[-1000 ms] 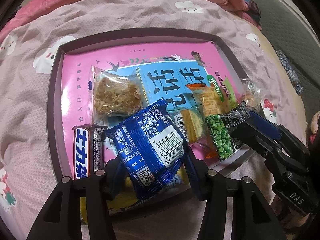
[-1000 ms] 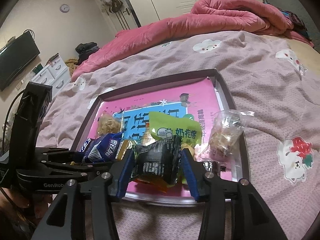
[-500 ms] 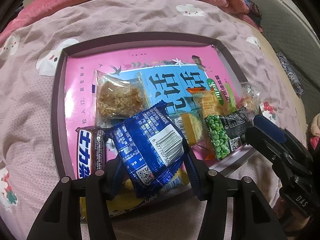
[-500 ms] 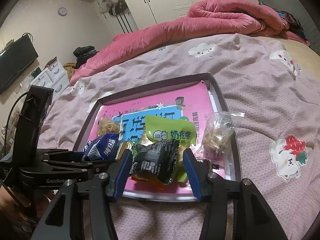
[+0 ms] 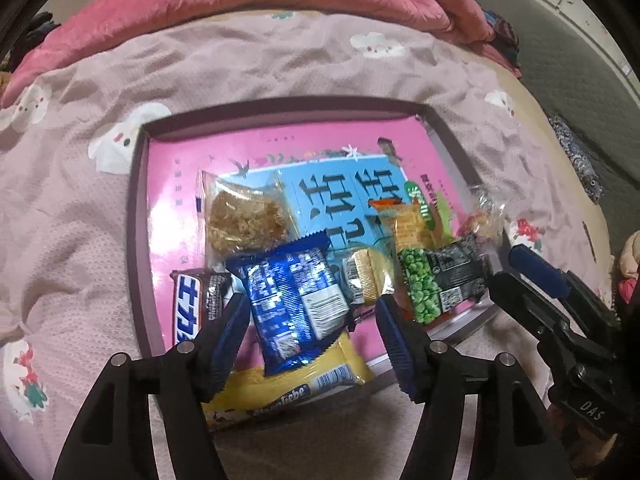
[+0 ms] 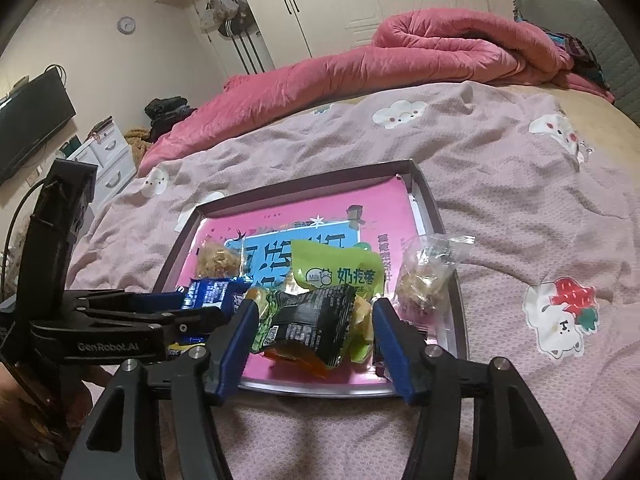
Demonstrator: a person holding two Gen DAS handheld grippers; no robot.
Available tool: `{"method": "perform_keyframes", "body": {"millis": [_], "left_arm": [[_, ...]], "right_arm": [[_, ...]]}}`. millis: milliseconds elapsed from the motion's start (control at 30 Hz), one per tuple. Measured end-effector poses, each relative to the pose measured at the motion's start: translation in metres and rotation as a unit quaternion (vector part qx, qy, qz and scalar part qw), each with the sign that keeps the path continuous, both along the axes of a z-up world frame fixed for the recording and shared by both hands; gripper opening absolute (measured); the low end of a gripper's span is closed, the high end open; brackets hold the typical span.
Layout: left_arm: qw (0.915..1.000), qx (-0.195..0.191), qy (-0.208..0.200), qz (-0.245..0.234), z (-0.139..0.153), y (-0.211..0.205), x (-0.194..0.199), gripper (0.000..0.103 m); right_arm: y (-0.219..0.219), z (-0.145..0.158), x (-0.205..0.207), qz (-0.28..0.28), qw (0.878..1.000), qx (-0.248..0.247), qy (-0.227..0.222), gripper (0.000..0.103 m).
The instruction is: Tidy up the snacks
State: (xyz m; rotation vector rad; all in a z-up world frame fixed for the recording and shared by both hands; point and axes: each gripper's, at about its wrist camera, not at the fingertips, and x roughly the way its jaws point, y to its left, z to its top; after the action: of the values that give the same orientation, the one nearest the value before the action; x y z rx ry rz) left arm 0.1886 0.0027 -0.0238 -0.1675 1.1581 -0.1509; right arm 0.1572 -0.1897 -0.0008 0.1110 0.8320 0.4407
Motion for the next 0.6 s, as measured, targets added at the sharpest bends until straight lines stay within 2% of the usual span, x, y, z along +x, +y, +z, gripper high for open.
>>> {"method": "perform_keyframes", "body": {"millis": [500,567,600], "left_arm": [[0.9997,0.003,-0.026,0.004,0.023,-0.004,-0.024,0.068],[0.9996,0.001,-0.028,0.005,0.025,-0.005,-0.031,0.069],[0.9995,0.0,-0.03,0.006,0.026,-0.005,-0.034,0.073]], "right_arm": [[-0.009,0.022,-0.02,-0.017,1.0,-0.003,-0.026,0.071],[-0.011,0.025,-0.024,-0.02,0.999,-0.003,-0.033,0.073],[-0.012,0.027,-0.025,-0.021,0.999,-0.003,-0.036,0.074]]}}
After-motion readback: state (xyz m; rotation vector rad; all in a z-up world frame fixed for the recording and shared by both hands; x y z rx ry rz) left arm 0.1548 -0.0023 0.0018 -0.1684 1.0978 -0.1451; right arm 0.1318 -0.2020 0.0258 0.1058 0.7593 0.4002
